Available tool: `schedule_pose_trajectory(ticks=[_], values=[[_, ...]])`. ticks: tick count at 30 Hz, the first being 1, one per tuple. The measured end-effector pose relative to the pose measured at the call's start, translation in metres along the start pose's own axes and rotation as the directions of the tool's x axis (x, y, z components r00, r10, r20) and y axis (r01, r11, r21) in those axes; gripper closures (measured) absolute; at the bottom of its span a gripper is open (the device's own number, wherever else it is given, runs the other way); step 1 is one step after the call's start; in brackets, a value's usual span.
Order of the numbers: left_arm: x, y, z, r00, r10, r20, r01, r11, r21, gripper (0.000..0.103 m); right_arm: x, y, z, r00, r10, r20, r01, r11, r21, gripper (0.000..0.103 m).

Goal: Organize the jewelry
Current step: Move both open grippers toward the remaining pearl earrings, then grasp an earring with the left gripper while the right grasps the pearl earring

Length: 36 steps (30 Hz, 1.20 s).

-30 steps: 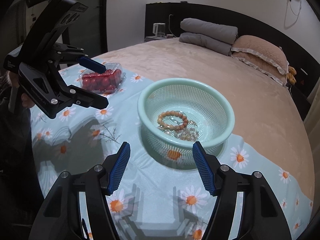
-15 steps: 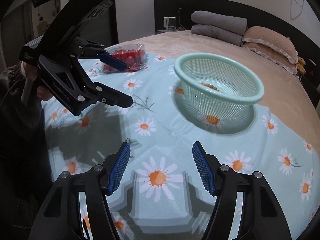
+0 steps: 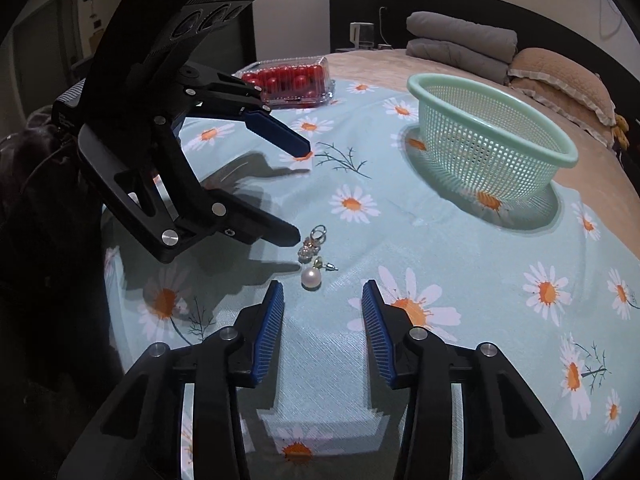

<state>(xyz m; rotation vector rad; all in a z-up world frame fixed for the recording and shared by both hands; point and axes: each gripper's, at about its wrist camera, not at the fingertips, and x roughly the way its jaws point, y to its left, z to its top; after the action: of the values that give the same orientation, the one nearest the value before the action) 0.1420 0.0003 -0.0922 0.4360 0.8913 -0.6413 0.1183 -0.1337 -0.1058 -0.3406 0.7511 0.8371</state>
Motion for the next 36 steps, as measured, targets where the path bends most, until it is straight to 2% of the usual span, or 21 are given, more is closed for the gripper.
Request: schedule_pose_trajectory(ticks=[3,6,9,11,13,16,17,18,28,29,36], values=[[0.003,-0.002,-0.001,0.999,-0.045,0.006,0.045,0.999,0.022,0.022,0.002,-0.002,0.001,1.0,0.007,0.016,-0.007,1.0,0.022,0.066],[0.009,-0.003,0.001,0.998,-0.06,0.0,0.06,0.997,0.038,0.023,0.008,-0.002,0.004,1.0,-0.008,0.01,0.008,1.0,0.011,0.074],[0.017,-0.003,0.003,0.997,-0.072,-0.01,0.072,0.997,0.034,0.035,0.013,0.0,0.005,1.0,-0.011,0.0,0.011,1.0,-0.018,0.083],[0.024,-0.004,0.003,0.997,-0.073,-0.022,0.074,0.997,0.036,0.038,0.014,-0.001,0.005,1.0,-0.011,-0.004,0.011,1.0,-0.02,0.092],[0.024,-0.006,0.004,0.996,-0.091,-0.013,0.092,0.995,0.041,0.045,0.013,-0.004,0.004,1.0,-0.001,0.001,0.001,1.0,-0.012,0.092],[0.023,-0.011,0.005,0.993,-0.118,-0.011,0.119,0.991,0.064,0.061,0.011,-0.007,0.003,1.0,0.003,-0.003,-0.003,1.0,-0.004,0.092],[0.023,-0.013,0.005,0.991,-0.135,-0.011,0.136,0.989,0.063,0.072,0.01,-0.009,0.003,1.0,0.004,-0.002,-0.004,1.0,-0.001,0.092],[0.022,-0.014,0.005,0.99,-0.144,-0.011,0.144,0.988,0.061,0.076,0.008,-0.01,0.003,1.0,0.001,0.0,-0.001,1.0,0.004,0.092],[0.012,-0.017,0.001,0.992,-0.126,-0.026,0.127,0.992,0.023,0.081,-0.012,-0.025,-0.005,0.999,-0.008,-0.04,0.009,1.0,0.018,0.092],[0.009,-0.018,0.001,0.992,-0.125,-0.022,0.126,0.992,0.022,0.093,-0.013,-0.026,-0.005,0.999,-0.01,-0.041,0.011,1.0,0.018,0.092],[-0.007,-0.015,0.006,0.997,-0.077,-0.016,0.078,0.997,0.026,0.096,-0.031,-0.029,-0.002,0.999,-0.031,-0.015,0.031,0.999,0.008,0.092]])
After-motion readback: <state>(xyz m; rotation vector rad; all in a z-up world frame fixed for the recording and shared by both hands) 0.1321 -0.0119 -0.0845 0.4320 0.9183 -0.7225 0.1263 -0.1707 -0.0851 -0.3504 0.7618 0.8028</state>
